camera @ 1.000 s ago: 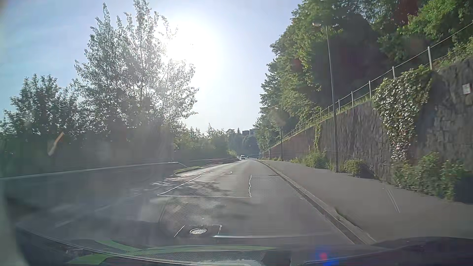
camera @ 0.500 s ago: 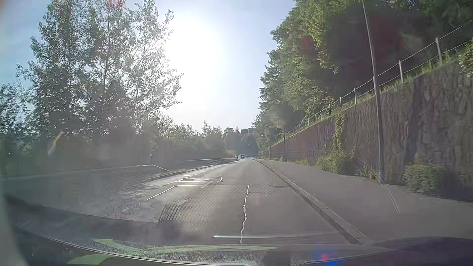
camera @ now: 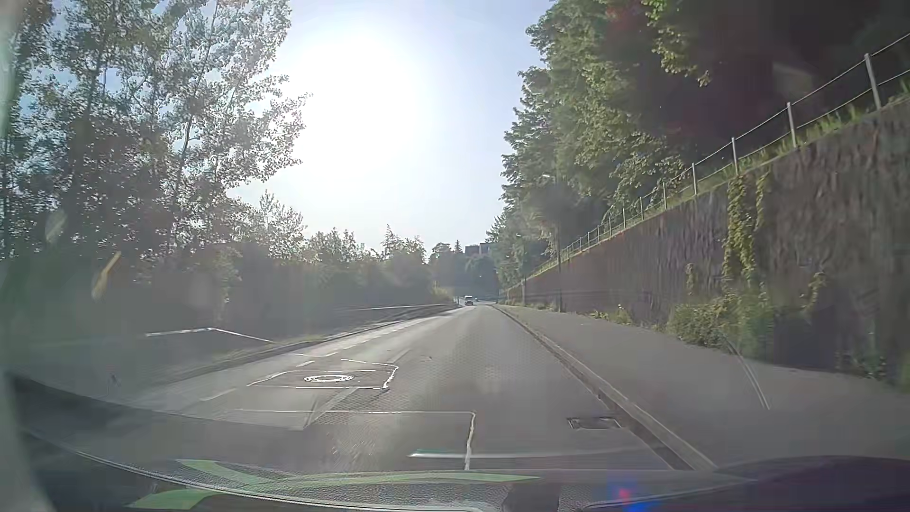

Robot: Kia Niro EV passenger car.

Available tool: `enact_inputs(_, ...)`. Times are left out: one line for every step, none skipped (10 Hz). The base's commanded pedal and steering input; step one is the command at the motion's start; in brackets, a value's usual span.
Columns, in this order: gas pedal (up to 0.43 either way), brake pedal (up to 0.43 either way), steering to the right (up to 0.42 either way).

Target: Follow the waypoints while adhering to traffic rules and regulations

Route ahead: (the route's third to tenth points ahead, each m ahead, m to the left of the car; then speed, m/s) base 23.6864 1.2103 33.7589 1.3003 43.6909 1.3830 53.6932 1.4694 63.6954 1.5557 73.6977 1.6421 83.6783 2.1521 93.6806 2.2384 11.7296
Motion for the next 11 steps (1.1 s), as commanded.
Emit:
enact_inputs(0.079, 0.0, -0.005)
enact_inputs(0.079, 0.0, -0.005)
enact_inputs(0.079, 0.0, -0.005)
enact_inputs(0.079, 0.0, -0.005)
enact_inputs(0.067, 0.0, -0.005)
enact_inputs(0.067, 0.0, 0.001)
enact_inputs(0.067, 0.0, 0.001)
enact_inputs(0.059, 0.0, -0.001)
enact_inputs(0.059, 0.0, -0.001)
enact_inputs(0.059, 0.0, -0.002)
enact_inputs(0.047, 0.0, -0.004)
